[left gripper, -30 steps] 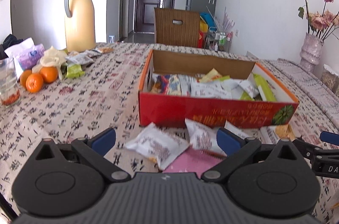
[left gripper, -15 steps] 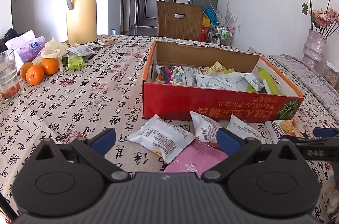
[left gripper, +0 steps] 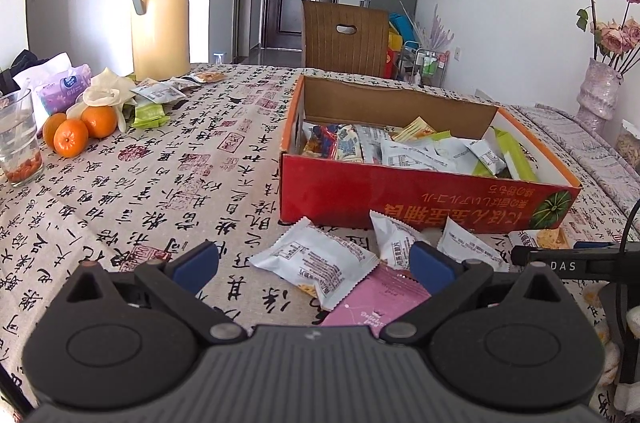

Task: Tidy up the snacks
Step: 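Grasp the orange-printed cracker packet with the right gripper, then grasp a white packet with the left gripper while the right gripper holds the cracker packet, then carry both packets over the box with both grippers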

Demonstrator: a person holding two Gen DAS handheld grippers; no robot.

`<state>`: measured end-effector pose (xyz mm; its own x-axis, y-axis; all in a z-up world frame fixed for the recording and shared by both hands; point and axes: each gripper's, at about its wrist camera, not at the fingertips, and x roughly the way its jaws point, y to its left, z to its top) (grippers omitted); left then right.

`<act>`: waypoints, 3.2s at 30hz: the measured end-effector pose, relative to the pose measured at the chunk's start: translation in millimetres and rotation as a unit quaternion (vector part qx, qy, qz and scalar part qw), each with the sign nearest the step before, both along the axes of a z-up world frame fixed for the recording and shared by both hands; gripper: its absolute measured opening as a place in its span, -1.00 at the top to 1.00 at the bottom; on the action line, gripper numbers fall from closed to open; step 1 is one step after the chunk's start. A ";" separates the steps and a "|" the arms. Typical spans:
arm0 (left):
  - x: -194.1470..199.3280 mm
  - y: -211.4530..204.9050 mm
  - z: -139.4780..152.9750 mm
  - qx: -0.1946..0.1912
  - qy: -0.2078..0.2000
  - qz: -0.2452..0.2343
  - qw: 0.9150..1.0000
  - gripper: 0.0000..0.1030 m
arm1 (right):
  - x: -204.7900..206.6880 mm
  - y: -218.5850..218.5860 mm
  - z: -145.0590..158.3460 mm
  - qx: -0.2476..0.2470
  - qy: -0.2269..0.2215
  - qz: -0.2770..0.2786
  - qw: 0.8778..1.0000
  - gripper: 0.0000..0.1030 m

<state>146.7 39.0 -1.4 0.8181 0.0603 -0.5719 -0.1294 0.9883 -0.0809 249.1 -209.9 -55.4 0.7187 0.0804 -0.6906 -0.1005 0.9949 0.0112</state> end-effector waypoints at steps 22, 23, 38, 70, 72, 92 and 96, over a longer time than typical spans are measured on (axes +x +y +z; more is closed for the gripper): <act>2.8 3.6 -0.7 0.016 0.006 0.001 1.000 -1.00 | -32.7 2.8 14.7 0.018 -0.045 0.057 0.997 0.11; 4.4 4.0 -1.5 0.018 0.008 -0.001 1.000 -1.00 | -36.2 -0.1 16.7 0.023 -0.051 0.053 0.997 0.11; 48.2 6.9 -25.4 0.078 0.069 -0.041 0.994 -1.00 | -78.6 -37.1 32.1 0.065 -0.099 -0.003 0.993 0.10; 46.1 12.8 -29.3 0.022 0.066 -0.068 0.995 -0.09 | -89.5 -34.8 21.9 0.092 -0.084 0.000 0.992 0.09; 42.8 12.9 -28.1 0.020 0.062 -0.066 0.996 -0.08 | -90.7 -33.7 21.9 0.092 -0.085 0.001 0.992 0.09; 21.9 2.8 17.4 0.002 -0.026 -0.065 0.998 -0.06 | -94.0 -13.4 43.1 0.090 -0.117 0.035 0.988 0.09; 26.1 -4.9 29.9 0.001 -0.044 -0.070 0.997 -0.06 | -88.7 -4.8 55.8 0.089 -0.138 0.047 0.985 0.09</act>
<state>172.8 34.1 28.5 0.8658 -0.0570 -0.4972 0.0172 0.9963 -0.0843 160.4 -214.7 0.4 0.8612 0.2574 -0.4383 -0.2154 0.9658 0.1440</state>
